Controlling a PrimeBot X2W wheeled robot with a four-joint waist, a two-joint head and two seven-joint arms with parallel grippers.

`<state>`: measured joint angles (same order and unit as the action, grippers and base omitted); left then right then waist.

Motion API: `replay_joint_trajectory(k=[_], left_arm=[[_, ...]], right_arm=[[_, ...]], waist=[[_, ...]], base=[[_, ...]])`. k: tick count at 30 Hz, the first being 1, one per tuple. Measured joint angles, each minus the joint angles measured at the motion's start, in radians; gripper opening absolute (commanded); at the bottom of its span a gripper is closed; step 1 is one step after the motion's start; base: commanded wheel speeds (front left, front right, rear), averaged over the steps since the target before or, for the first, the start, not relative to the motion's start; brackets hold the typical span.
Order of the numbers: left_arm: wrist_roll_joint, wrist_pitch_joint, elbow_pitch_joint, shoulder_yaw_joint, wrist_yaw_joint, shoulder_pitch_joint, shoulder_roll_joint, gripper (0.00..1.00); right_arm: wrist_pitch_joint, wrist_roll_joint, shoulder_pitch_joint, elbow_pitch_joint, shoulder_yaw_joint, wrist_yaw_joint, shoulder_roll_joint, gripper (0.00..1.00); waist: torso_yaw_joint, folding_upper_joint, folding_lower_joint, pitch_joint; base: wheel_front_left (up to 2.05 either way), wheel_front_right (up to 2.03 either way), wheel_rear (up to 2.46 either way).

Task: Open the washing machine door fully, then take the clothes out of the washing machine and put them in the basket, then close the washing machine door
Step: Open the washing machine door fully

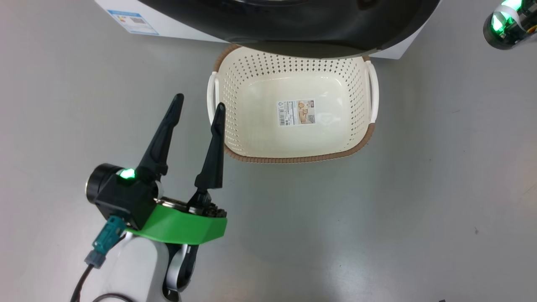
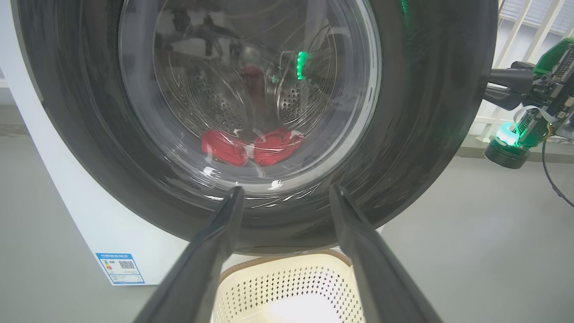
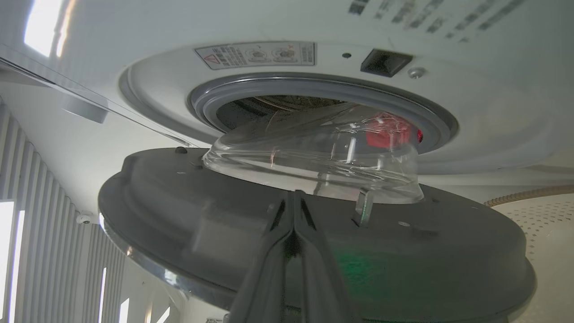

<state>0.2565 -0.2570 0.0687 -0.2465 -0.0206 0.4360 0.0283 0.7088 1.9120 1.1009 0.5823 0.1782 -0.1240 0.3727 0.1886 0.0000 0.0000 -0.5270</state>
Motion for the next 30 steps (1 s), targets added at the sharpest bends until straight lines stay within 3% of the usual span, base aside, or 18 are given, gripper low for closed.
replay_joint_trajectory(k=[14, 30], left_arm=[[0.017, 0.0, 0.006, -0.002, 0.002, 0.001, 0.0, 1.0], [0.02, 0.0, 0.028, 0.015, 0.001, -0.007, 0.0, 1.0]], right_arm=[[0.084, -0.035, 0.028, 0.025, 0.034, 0.001, -0.01, 0.0], [0.147, -0.074, -0.126, -0.04, 0.033, 0.001, -0.069, 0.0]], waist=[[0.009, 0.0, 0.0, 0.008], [0.005, 0.0, 0.0, 0.101]], base=[[0.0, 0.0, 0.0], [0.0, 0.0, 0.0]])
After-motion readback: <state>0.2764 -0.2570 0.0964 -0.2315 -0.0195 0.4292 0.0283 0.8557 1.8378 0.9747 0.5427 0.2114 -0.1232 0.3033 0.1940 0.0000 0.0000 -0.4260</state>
